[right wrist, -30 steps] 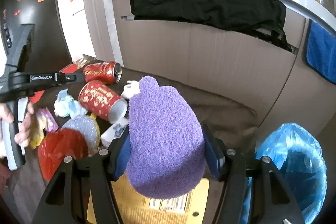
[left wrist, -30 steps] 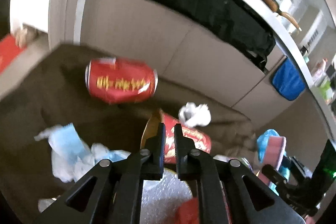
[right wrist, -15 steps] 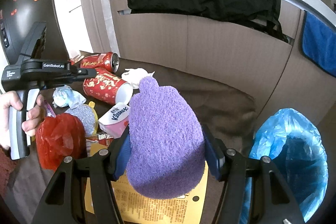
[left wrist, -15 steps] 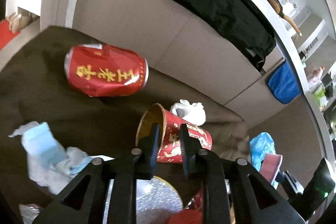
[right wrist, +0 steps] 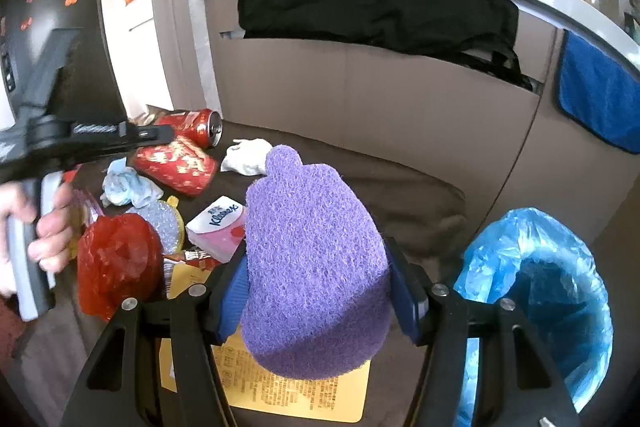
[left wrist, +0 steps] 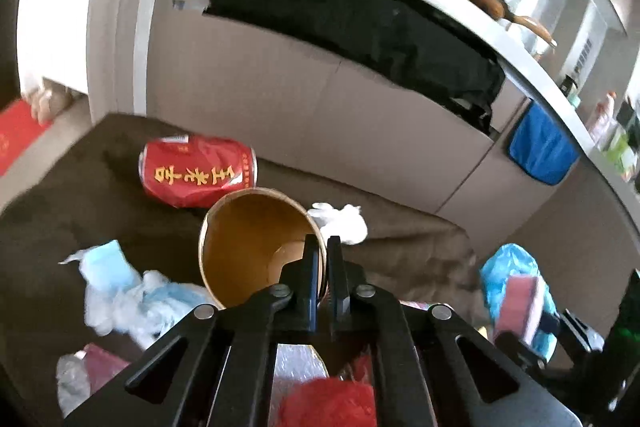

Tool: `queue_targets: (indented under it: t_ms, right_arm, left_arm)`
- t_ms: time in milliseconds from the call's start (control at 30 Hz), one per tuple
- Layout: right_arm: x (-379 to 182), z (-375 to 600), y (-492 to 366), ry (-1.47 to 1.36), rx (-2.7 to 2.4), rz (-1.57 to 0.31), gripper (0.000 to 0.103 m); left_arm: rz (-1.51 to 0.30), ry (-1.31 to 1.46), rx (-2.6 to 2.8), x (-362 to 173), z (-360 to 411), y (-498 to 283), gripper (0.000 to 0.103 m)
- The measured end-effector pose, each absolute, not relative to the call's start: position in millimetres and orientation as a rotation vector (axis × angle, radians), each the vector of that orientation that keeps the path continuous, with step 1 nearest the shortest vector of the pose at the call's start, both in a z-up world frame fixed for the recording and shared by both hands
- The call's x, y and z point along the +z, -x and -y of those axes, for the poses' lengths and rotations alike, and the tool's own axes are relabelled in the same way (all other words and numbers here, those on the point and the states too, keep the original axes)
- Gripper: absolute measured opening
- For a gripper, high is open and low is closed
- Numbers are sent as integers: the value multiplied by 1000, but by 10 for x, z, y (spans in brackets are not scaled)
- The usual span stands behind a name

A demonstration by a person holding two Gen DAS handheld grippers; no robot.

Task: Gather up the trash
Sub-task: 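Carry the sponge and cup in both tools over the blue-lined bin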

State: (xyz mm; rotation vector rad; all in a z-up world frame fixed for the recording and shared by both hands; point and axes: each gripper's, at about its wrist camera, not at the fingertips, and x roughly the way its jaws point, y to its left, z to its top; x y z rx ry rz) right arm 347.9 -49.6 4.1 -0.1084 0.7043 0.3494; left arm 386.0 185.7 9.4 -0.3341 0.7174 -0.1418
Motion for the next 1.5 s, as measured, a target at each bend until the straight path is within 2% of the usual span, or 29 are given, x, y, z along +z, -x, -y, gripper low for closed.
queue_targets:
  t_ms: [300, 667, 1100, 1500]
  right_arm:
    - [145, 723, -3381, 53, 326, -664, 58]
    - [297, 1754, -3196, -1, 169, -597, 58]
    - [103, 3089, -3150, -75, -3, -607, 59]
    - [-263, 3163, -3370, -117, 49, -650, 61]
  left_arm:
    - [-655, 201, -139, 530, -1380, -3435, 4]
    - [-669, 146, -347, 721, -112, -3296, 4]
    - [-716, 71, -552, 318, 1284, -3301, 4]
    - [-770, 54, -552, -81, 1485, -3729, 7]
